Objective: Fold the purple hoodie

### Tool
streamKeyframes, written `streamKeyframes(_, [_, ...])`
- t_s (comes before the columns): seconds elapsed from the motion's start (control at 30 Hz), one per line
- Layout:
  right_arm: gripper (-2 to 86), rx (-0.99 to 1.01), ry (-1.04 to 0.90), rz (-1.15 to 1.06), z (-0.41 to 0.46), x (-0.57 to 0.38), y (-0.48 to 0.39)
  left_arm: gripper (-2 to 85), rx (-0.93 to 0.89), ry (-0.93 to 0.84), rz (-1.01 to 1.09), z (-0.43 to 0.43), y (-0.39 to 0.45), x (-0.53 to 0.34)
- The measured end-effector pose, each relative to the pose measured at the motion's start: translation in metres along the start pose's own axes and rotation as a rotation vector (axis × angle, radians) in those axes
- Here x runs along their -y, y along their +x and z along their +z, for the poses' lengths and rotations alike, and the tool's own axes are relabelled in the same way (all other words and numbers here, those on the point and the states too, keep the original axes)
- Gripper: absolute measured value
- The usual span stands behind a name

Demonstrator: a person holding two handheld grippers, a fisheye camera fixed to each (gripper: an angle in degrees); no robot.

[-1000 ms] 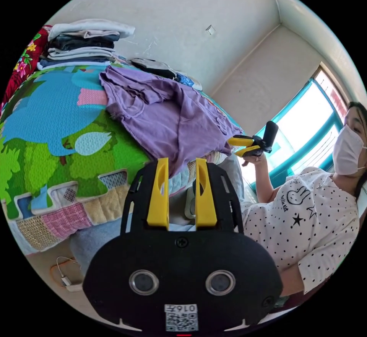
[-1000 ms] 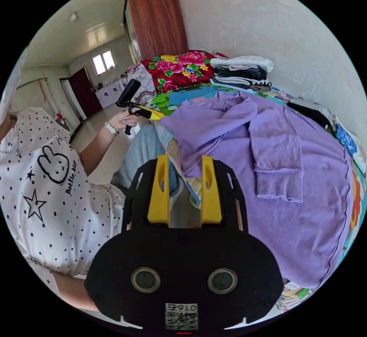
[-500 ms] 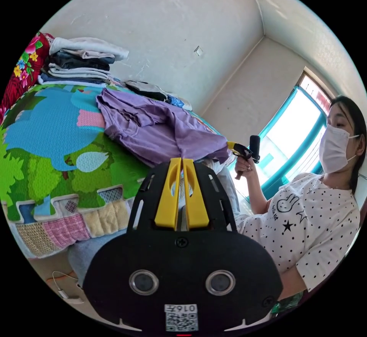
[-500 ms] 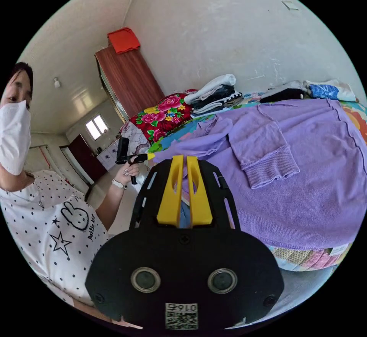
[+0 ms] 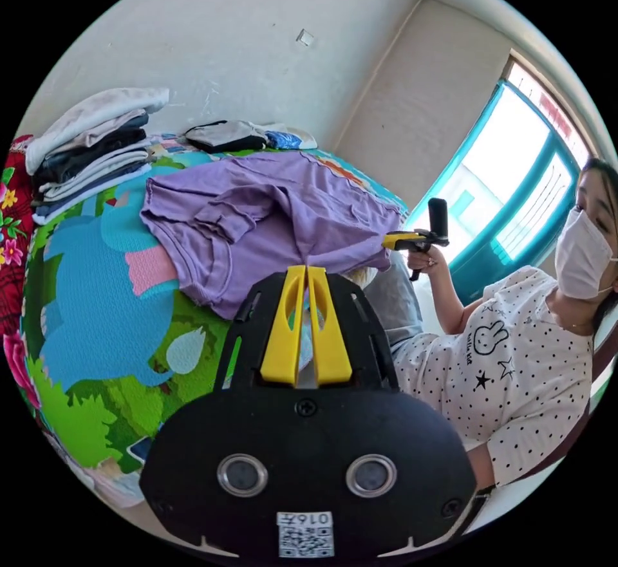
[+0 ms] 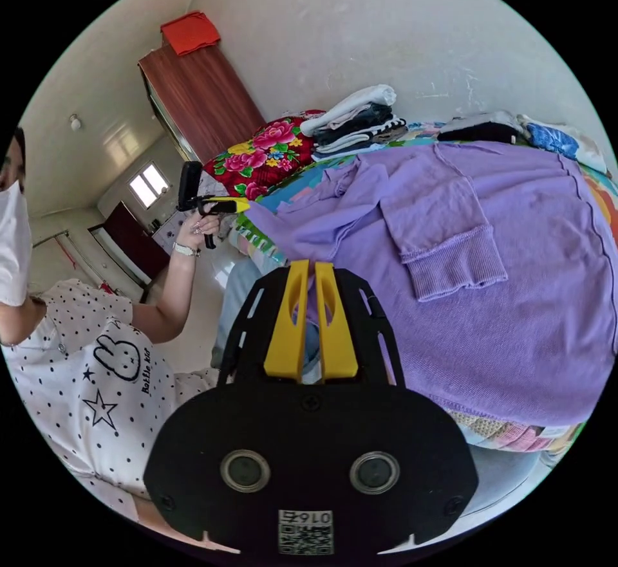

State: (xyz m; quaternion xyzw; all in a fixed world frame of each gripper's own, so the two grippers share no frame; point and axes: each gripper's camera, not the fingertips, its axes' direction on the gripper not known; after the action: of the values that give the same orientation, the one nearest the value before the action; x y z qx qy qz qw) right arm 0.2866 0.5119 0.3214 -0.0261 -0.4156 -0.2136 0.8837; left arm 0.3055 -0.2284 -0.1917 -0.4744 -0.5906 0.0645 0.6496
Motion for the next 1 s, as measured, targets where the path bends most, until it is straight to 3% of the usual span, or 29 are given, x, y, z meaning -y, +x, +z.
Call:
streamKeyframes(0.03, [1.1, 0.019, -0.002, 0.016, 0.000, -0.002, 0.004, -0.9, 0.000, -0.012, -0.010, 0.005, -0.003, 0.004])
streamKeyframes(0.17, [1.9, -0.015, -0.222, -0.043, 0.025, -0.002, -0.003, -0.5, 0.050, -0.335, -0.113, 0.068, -0.023, 0.014])
streamKeyframes(0.37, [4.9, -0.127, -0.035, -0.098, -0.023, 0.005, -0.008, 5.6, 0.027, -0.030, -0.284, 0.016, -0.040, 0.008])
streamKeyframes(0.47, [6.5, -0.169, 0.021, -0.064, -0.037, 0.008, -0.001, 7.0, 0.012, 0.123, -0.266, -0.002, -0.031, 0.030])
streamKeyframes(0.6, [6.5, -0.122, 0.048, -0.066, -0.034, 0.001, -0.003, 8.3, -0.108, 0.040, -0.149, 0.042, -0.004, 0.100])
streamKeyframes(0.7, [5.9, -0.080, 0.053, -0.059, -0.028, -0.010, -0.005, 9.1, -0.102, -0.083, -0.072, 0.097, 0.019, 0.151])
streamKeyframes(0.9, [2.8, -0.122, 0.049, -0.014, -0.043, -0.031, 0.000, 10.4, 0.264, -0.217, -0.007, 0.169, 0.049, 0.218])
streamKeyframes(1.0, [1.5, -0.136, 0.073, 0.006, -0.056, -0.041, 0.002, 10.3, 0.301, -0.296, 0.000, 0.190, 0.053, 0.229])
